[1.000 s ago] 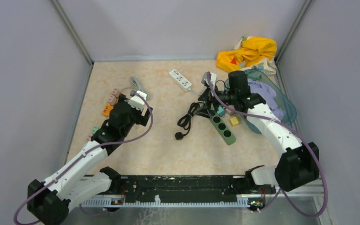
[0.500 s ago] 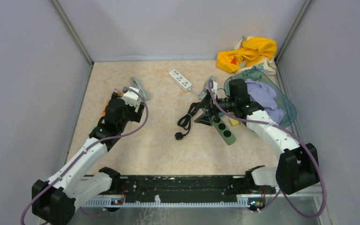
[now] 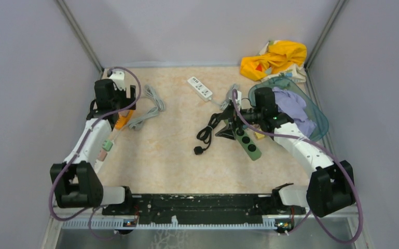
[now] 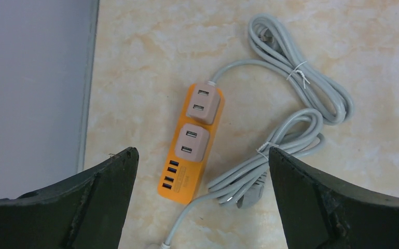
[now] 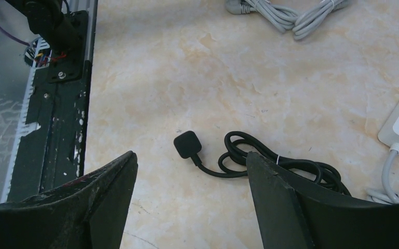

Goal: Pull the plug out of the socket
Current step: Pick up the socket from the center of the board.

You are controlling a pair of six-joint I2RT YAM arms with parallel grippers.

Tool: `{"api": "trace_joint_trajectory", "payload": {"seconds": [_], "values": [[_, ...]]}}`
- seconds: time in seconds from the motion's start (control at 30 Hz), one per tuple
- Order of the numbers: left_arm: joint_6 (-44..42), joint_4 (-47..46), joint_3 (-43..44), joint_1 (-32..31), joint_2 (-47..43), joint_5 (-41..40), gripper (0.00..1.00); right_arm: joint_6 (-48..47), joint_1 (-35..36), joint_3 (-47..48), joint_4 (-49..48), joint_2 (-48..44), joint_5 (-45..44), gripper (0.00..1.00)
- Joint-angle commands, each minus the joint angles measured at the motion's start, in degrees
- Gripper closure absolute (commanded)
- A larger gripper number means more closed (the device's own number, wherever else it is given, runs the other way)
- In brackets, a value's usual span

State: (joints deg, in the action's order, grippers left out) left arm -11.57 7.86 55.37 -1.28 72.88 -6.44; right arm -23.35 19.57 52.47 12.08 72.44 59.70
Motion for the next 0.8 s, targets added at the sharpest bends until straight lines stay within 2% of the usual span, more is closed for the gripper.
{"api": "trace_joint_trajectory", "payload": {"seconds": [0.0, 0.27, 0.67, 0.77], "values": [[2.88, 3.58, 5.41, 3.03, 8.88, 7.95, 0.0, -1.61, -0.5, 0.8, -1.02, -2.46, 2.52, 0.23], [1.0, 8.63, 16.0, 4.16, 25.62, 6.21, 0.0, -1.69, -0.5, 0.38, -1.16, -2.3, 2.48, 0.23], [1.77, 6.47, 15.41, 6.74, 32.99, 5.44, 0.0, -1.95, -0.56, 0.16, -1.09, -2.04, 2.3, 0.23], [2.68, 6.7, 14.84, 7.16, 34.47, 5.88, 0.04, -2.05, -0.5, 0.14, -0.96, -2.26, 2.26, 0.23]]}}
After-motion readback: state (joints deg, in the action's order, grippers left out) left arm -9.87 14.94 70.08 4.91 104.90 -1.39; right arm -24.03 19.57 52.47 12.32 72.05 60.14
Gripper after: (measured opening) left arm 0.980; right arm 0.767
